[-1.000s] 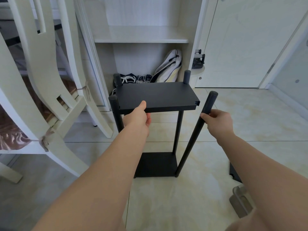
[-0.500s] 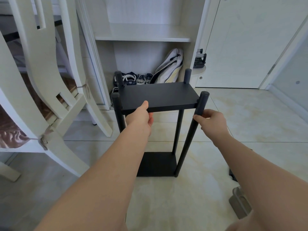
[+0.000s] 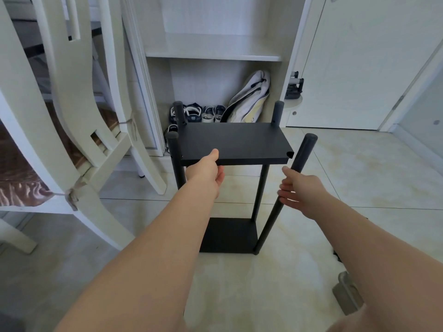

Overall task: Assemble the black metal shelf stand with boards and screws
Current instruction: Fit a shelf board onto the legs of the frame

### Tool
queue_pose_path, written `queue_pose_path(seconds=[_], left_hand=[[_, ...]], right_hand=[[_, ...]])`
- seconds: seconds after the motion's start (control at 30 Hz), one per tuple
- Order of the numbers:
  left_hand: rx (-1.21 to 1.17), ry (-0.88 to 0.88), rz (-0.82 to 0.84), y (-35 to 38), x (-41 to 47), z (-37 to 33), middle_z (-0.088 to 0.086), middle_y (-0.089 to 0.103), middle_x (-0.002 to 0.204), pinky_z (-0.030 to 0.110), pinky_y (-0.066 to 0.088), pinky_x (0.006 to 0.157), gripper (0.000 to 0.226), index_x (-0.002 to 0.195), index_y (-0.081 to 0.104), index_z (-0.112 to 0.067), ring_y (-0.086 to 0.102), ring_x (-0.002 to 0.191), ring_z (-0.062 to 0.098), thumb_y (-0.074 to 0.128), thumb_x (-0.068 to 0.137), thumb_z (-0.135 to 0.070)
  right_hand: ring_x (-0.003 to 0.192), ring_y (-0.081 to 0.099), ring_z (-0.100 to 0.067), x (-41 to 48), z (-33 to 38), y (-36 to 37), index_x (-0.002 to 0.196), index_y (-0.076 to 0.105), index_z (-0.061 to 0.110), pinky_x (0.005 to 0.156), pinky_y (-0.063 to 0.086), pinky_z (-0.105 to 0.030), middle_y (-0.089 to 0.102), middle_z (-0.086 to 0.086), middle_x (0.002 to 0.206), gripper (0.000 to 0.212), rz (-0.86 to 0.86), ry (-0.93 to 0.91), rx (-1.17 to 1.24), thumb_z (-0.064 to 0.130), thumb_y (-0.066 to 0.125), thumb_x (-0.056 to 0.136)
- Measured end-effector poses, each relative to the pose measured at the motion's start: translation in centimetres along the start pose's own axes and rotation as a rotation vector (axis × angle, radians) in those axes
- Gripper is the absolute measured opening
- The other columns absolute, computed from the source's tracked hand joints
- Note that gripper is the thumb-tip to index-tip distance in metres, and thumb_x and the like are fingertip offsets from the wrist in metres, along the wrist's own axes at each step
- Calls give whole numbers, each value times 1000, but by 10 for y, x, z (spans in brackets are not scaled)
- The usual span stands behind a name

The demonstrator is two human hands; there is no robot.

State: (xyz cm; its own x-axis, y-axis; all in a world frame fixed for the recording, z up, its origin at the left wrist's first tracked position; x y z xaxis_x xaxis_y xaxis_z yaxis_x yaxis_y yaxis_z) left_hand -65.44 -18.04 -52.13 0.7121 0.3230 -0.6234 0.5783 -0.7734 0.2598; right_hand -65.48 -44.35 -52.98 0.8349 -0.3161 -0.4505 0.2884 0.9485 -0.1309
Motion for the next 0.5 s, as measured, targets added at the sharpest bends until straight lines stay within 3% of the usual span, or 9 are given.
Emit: queue_pose_path(seconds=[0.1, 0.2, 0.4, 0.5], left_hand=[[-5, 8, 10, -1, 0, 1, 7, 69, 104, 26, 59, 69, 35, 110, 58, -12, 69, 88, 14, 78, 86, -27], [-11, 9, 22, -1, 2, 3, 7, 69, 103, 25, 58, 65, 37, 113, 59, -12, 69, 88, 14, 79, 86, -26], [13, 4, 6, -6, 10, 10, 7, 70, 102, 25, 58, 65, 35, 111, 59, -12, 69, 88, 14, 79, 86, -27], [19, -11, -16, -10, 16, 18, 5, 69, 97, 26, 60, 71, 34, 106, 57, -14, 69, 86, 13, 79, 85, -29]], right_hand=[[100, 71, -26, -6, -2, 29, 107, 63, 5, 80, 59, -38, 70, -11, 110, 41, 196, 43, 128, 44, 68, 94], [105, 70, -26, -8, 1, 49, 116, 62, 5, 86, 59, -39, 70, -11, 115, 47, 247, 74, 298, 45, 70, 93], [91, 74, -22, 0, -2, 66, 122, 59, 5, 63, 60, -30, 72, -14, 107, 40, 160, 92, 473, 29, 72, 94], [88, 75, -24, 4, -12, 71, 122, 58, 3, 59, 60, -30, 72, -17, 103, 33, 132, 126, 499, 22, 69, 96]])
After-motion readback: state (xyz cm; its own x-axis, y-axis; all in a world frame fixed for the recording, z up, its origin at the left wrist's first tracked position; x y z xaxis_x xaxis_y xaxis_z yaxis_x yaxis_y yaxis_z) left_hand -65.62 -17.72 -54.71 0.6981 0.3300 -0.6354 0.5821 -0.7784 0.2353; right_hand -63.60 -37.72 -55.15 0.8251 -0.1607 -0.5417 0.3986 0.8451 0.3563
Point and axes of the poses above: each hand's wrist, its own x-axis towards the middle knuckle, its own y-axis out of the palm, z = x × y, the point moved 9 cm from there along x, towards the middle knuckle
